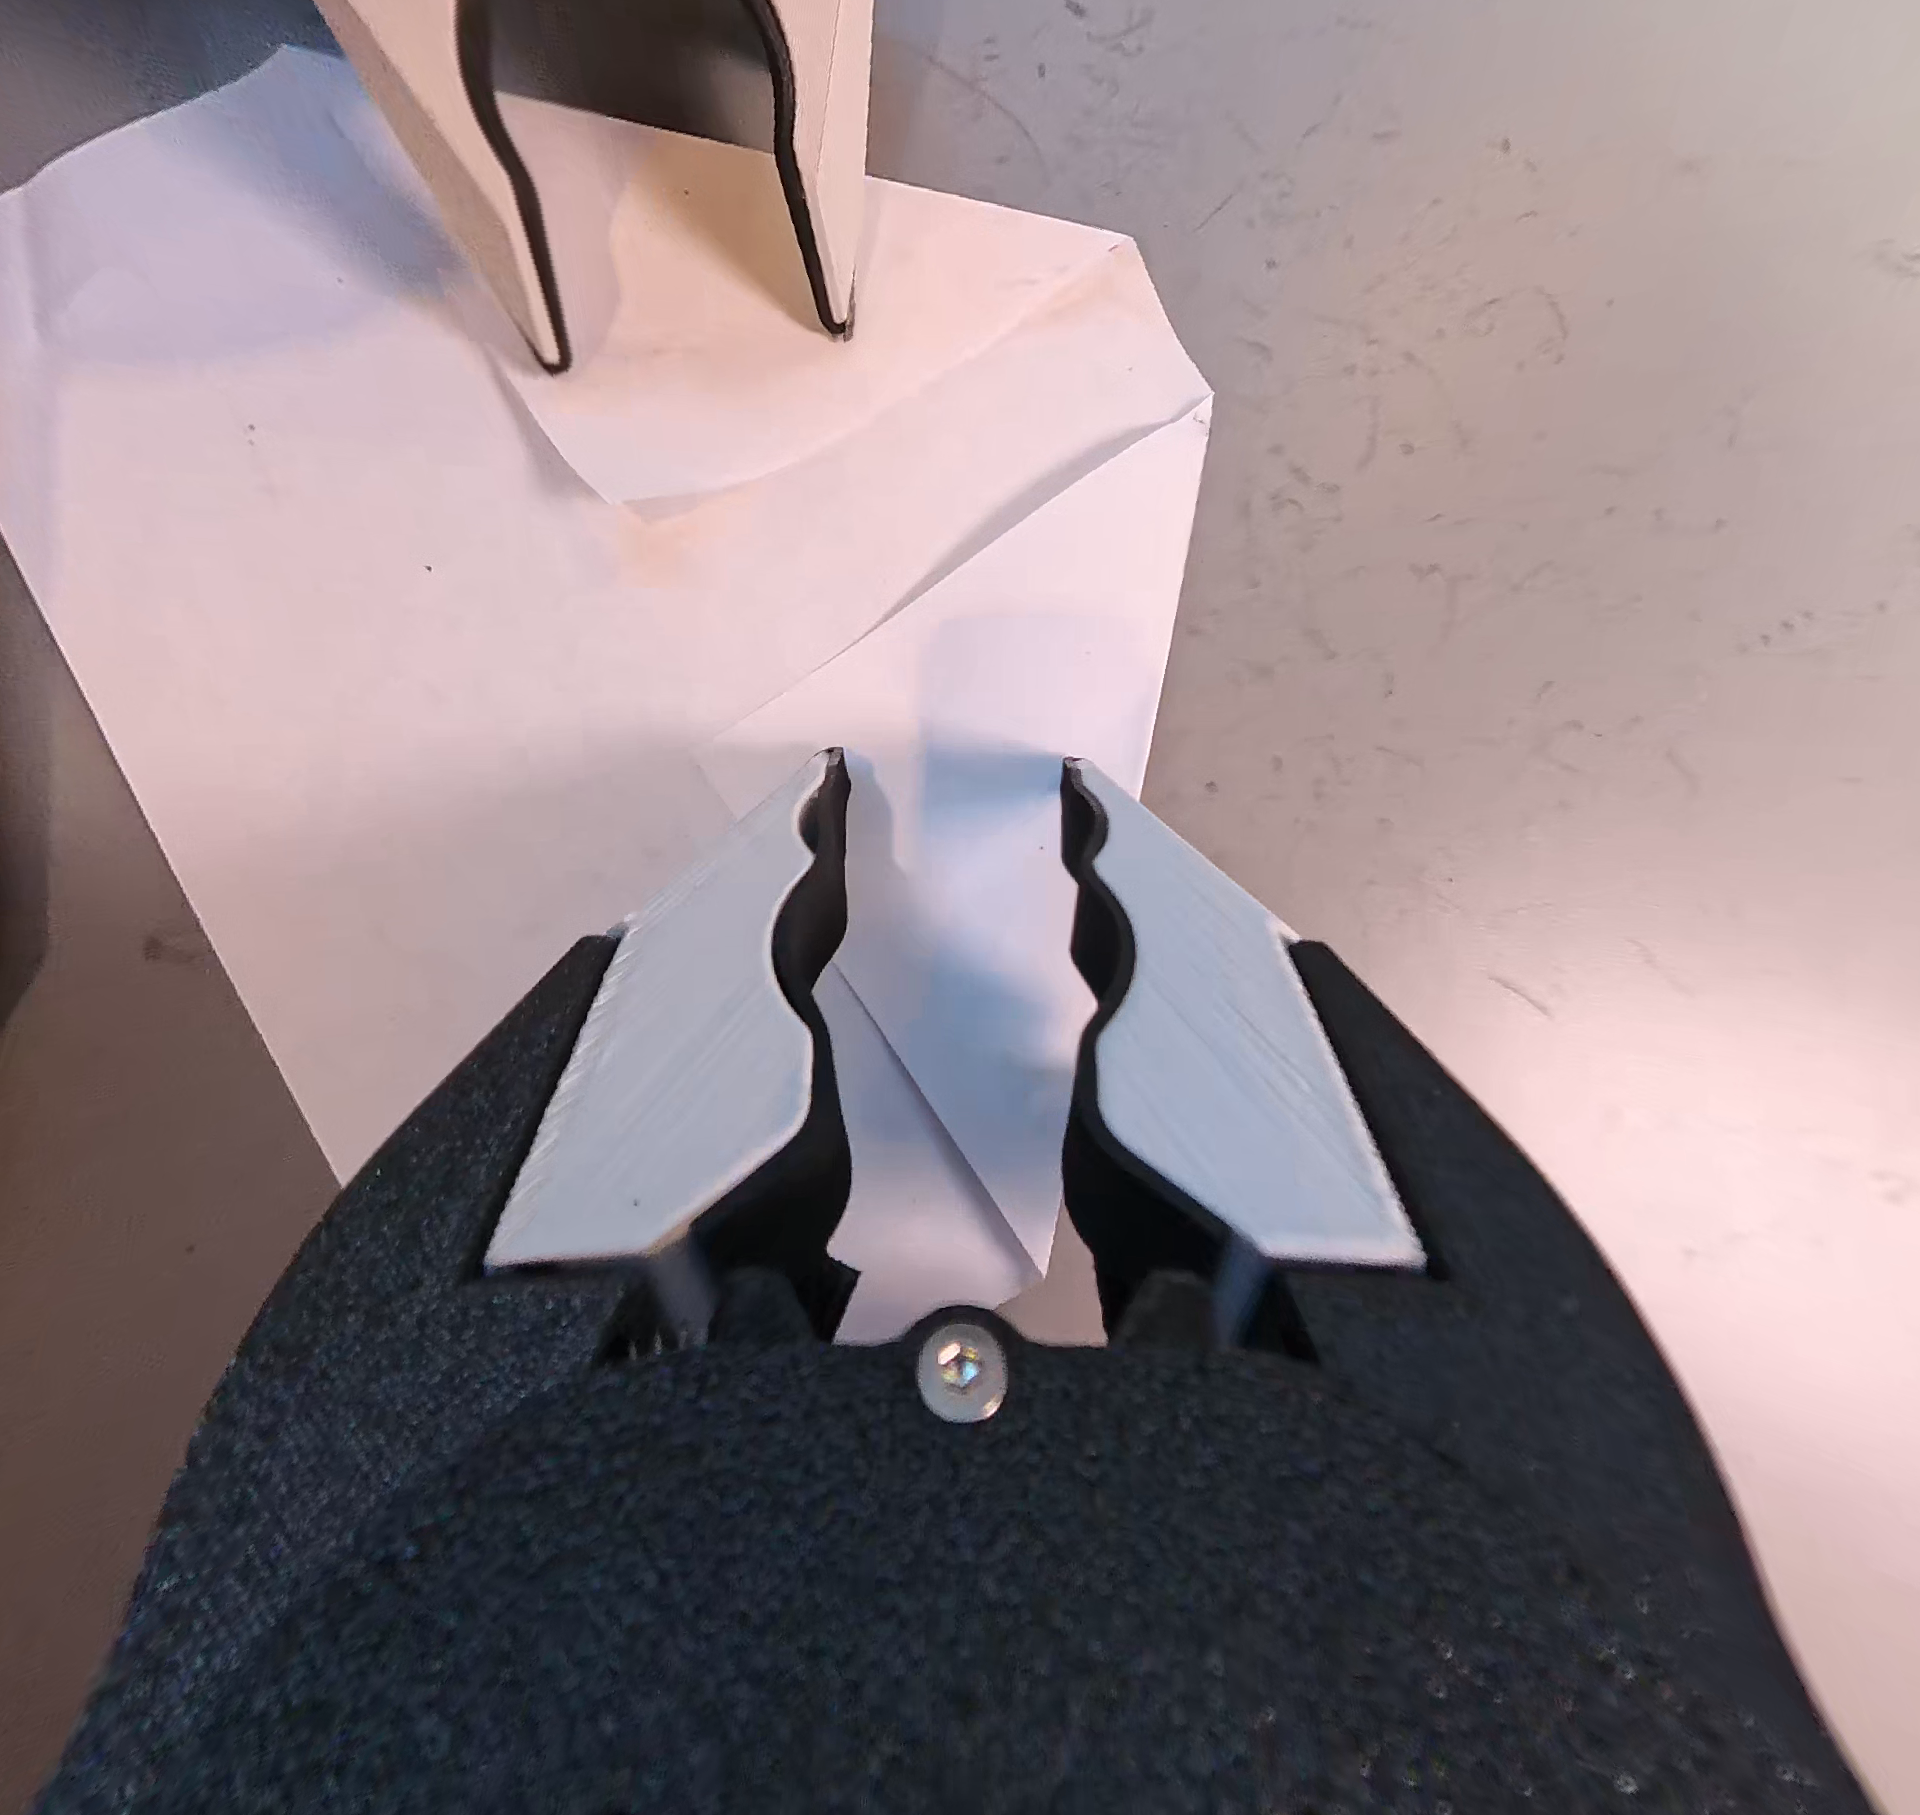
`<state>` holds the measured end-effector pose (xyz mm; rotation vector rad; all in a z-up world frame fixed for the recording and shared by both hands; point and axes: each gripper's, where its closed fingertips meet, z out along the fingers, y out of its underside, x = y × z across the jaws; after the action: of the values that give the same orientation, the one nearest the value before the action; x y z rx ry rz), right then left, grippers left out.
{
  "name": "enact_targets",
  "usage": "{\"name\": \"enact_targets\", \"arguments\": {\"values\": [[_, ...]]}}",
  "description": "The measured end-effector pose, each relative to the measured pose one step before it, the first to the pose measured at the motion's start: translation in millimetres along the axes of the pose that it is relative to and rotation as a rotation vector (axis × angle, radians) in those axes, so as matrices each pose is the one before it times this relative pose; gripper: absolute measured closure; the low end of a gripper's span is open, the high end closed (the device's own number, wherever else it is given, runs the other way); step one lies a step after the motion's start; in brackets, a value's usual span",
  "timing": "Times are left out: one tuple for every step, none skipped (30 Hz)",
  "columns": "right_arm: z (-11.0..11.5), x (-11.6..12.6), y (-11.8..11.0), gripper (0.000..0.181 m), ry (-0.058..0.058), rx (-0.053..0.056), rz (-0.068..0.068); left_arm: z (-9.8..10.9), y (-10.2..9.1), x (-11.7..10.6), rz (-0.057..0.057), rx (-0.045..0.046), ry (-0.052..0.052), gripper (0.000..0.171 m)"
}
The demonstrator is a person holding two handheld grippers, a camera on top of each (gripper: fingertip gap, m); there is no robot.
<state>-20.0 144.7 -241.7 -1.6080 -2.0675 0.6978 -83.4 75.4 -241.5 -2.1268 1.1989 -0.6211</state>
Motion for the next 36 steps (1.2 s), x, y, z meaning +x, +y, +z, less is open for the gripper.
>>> {"name": "enact_targets", "arguments": {"values": [[0.21, 0.07, 0.22, 0.141, -0.0040, 0.0010, 0.0152, -0.41, -0.45, 1.34, -0.0193, 0.00714, 0.0146, 0.122], [0.14, 0.07, 0.13, 0.141, -0.0038, 0.0008, 0.0130, 0.05, 0.05, -0.35, 0.0005, 0.00280, -0.0029, 0.122], [0.09, 0.06, 0.00, 0.141, -0.0018, 0.0010, 0.0083, 0.26, 0.54, -0.78, 0.0163, -0.00285, -0.0119, 0.124], [-0.06, 0.01, -0.04, 0.141, 0.0015, -0.0009, 0.0017, 0.21, 0.59, -0.41, 0.0167, -0.00547, -0.0095, 0.125], [0.02, -0.08, 0.08, 0.141, 0.0020, -0.0021, 0.0000, -0.09, 0.35, 0.28, 0.0110, -0.00214, 0.0002, 0.125], [-0.12, -0.40, 0.00, 0.141, -0.0010, -0.0033, 0.0023, -0.35, 0.24, 0.58, 0.0035, 0.00497, 0.0088, 0.125], [0.08, -1.04, -0.07, 0.140, -0.0038, -0.0040, 0.0006, -0.44, -0.25, -0.04, -0.0112, 0.01116, 0.0114, 0.126], [0.01, -3.11, -0.14, 0.135, -0.0143, -0.0038, -0.0038, -0.60, -0.43, -1.03, -0.0209, 0.01369, 0.0099, 0.129], [-0.09, -3.30, -0.21, 0.129, -0.0150, -0.0061, -0.0042, -0.71, -0.37, -1.23, -0.0208, 0.01393, 0.0094, 0.134], [-0.70, -2.13, -0.54, 0.127, -0.0114, -0.0037, -0.0024, -0.85, -0.17, -0.25, -0.0199, 0.00825, 0.0137, 0.136], [-1.44, -0.47, -2.08, 0.127, -0.0054, 0.0095, 0.0043, -1.11, -0.08, -0.32, -0.0227, 0.00139, 0.0117, 0.136], [-2.12, 0.41, -2.90, 0.128, -0.0061, 0.0175, 0.0126, -1.39, -0.28, -2.02, -0.0298, -0.00058, 0.0022, 0.138], [-2.88, 1.89, -3.39, 0.129, -0.0037, 0.0218, 0.0193, -2.33, -1.67, -3.09, -0.0353, 0.00553, -0.0019, 0.138], [-3.32, 2.95, -3.55, 0.129, -0.0005, 0.0238, 0.0213, -3.91, -4.42, -2.63, -0.0375, 0.02408, 0.0036, 0.138], [-3.51, 3.45, -3.80, 0.130, 0.0018, 0.0249, 0.0221, -5.51, -6.46, -2.93, -0.0418, 0.03883, 0.0054, 0.138], [-3.28, 4.48, -3.19, 0.131, 0.0066, 0.0210, 0.0254, -6.09, -6.33, -5.05, -0.0456, 0.03784, -0.0045, 0.138], [-2.40, 5.49, -2.21, 0.132, 0.0131, 0.0142, 0.0247, -6.07, -4.78, -7.88, -0.0437, 0.02879, -0.0190, 0.138], [-1.74, 4.80, -1.72, 0.133, 0.0114, 0.0112, 0.0147, -5.37, -2.76, -11.14, -0.0417, 0.01864, -0.0393, 0.137], [-0.82, 4.67, -0.88, 0.134, 0.0144, 0.0060, 0.0098, -4.08, -0.78, -11.84, -0.0370, 0.00860, -0.0468, 0.137], [0.39, 5.68, 0.63, 0.135, 0.0225, -0.0040, 0.0101, -2.01, 0.94, -8.73, -0.0279, -0.00151, -0.0335, 0.136], [2.18, 4.02, 2.45, 0.137, 0.0164, -0.0143, 0.0046, 0.42, 2.32, -4.79, -0.0192, -0.01092, -0.0198, 0.134], [3.69, 2.11, 3.68, 0.138, 0.0138, -0.0217, -0.0078, 2.66, 3.05, -1.64, -0.0100, -0.01680, -0.0135, 0.134], [4.63, 0.75, 4.47, 0.140, 0.0149, -0.0276, -0.0193, 4.30, 3.40, 0.71, -0.0011, -0.02051, -0.0105, 0.135], [5.21, -0.31, 5.23, 0.140, 0.0144, -0.0347, -0.0279, 4.59, 3.00, 2.23, 0.0056, -0.02028, -0.0090, 0.138], [4.71, -0.48, 4.20, 0.140, 0.0194, -0.0296, -0.0351, 4.19, 1.95, 2.62, 0.0082, -0.01462, -0.0097, 0.141], [0.70, -1.09, -5.10, 0.144, 0.0143, 0.0275, -0.0217, 2.60, -0.09, 1.44, 0.0072, -0.00269, -0.0154, 0.143], [1.44, -2.37, 0.61, 0.146, 0.0021, -0.0105, -0.0182, 1.08, -1.18, 0.52, 0.0029, 0.00464, -0.0119, 0.149], [0.23, -1.43, -2.03, 0.148, 0.0055, 0.0103, -0.0095, 1.53, 0.25, 1.34, -0.0090, -0.00142, 0.0018, 0.151], [0.19, -0.67, -0.74, 0.149, 0.0077, 0.0076, -0.0133, 1.20, -0.53, 1.10, -0.0133, 0.00683, 0.0062, 0.152], [-0.22, -0.43, -0.14, 0.149, 0.0065, 0.0086, -0.0110, 0.63, -0.74, 2.17, -0.0085, 0.01009, 0.0151, 0.155], [-0.45, -1.08, 0.44, 0.149, -0.0027, 0.0076, -0.0052, 0.15, -0.09, 2.60, -0.0057, 0.00380, 0.0190, 0.158], [-0.77, -1.75, 0.72, 0.149, -0.0105, 0.0057, 0.0029, -0.65, -1.67, 2.87, -0.0013, 0.01114, 0.0211, 0.162], [-0.92, -1.35, 0.60, 0.146, -0.0118, 0.0063, 0.0045, -1.78, -4.41, 6.16, 0.0079, 0.02672, 0.0412, 0.166], [-1.64, -1.84, -0.82, 0.143, -0.0183, 0.0154, 0.0036, -3.04, -6.66, 10.24, 0.0203, 0.03888, 0.0662, 0.169], [-2.47, -1.87, -3.37, 0.141, -0.0246, 0.0286, 0.0033, -3.74, -8.18, 11.35, 0.0258, 0.04279, 0.0685, 0.171], [-3.92, -2.64, -6.28, 0.140, -0.0377, 0.0427, 0.0003, -3.82, -8.00, 10.02, 0.0324, 0.03430, 0.0566, 0.171]]}}
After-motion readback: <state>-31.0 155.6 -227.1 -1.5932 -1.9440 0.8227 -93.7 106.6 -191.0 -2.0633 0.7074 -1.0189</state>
